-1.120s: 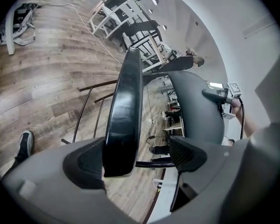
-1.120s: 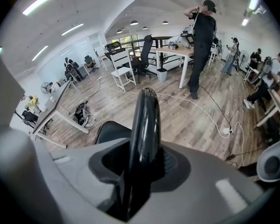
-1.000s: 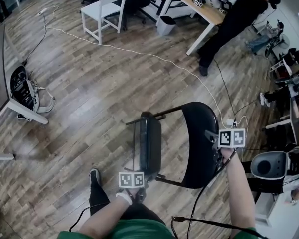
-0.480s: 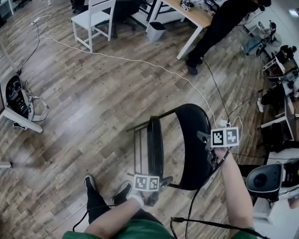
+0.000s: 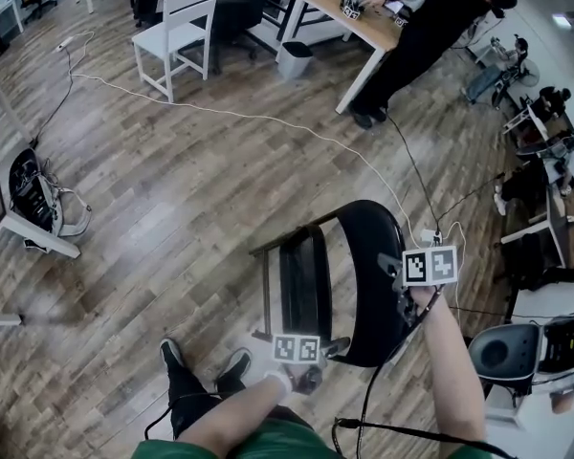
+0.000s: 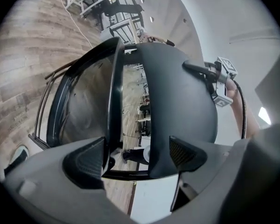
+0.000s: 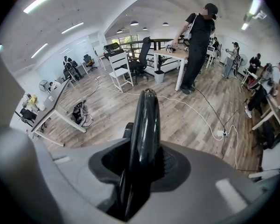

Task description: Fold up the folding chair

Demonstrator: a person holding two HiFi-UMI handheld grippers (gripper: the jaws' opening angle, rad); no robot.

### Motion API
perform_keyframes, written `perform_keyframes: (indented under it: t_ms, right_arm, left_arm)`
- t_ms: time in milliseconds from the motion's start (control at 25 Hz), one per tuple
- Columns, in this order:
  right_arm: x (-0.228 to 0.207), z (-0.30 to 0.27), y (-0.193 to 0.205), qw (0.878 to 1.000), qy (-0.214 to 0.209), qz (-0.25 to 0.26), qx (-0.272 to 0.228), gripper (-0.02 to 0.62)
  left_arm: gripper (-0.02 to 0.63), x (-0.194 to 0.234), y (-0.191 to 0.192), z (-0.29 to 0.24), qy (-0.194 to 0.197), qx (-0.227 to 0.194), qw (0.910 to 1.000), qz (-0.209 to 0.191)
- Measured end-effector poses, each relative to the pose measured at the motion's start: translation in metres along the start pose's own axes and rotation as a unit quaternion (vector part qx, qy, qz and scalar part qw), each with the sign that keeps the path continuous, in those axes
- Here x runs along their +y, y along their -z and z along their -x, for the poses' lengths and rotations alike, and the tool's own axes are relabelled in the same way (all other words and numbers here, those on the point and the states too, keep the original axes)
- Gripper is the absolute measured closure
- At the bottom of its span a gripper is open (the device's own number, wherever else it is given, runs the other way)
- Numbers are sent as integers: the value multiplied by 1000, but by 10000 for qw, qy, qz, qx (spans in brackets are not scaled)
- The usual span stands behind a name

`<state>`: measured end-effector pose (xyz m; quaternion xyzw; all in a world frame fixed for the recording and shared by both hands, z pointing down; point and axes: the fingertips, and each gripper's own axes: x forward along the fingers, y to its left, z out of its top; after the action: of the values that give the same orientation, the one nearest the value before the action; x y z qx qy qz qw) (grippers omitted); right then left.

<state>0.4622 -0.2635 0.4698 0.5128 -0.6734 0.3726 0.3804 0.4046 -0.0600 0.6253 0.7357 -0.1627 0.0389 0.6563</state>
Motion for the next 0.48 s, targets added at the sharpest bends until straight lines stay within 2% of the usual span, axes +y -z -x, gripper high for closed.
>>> perform_keyframes:
  t_ms: [160, 360, 480]
  right_arm:
    - [-5, -1, -1, 10000, 22, 3, 4, 466]
    - [-15, 0, -2, 10000, 46, -16, 25, 466]
    - [-14, 0, -2, 9999, -69, -94, 3, 472]
  left_arm:
    - [184, -5, -2, -15, 146, 68, 9998, 90]
    - [179, -9, 5, -29, 225, 543, 9980, -224]
    - [181, -7, 7, -28, 171, 678, 9970, -327]
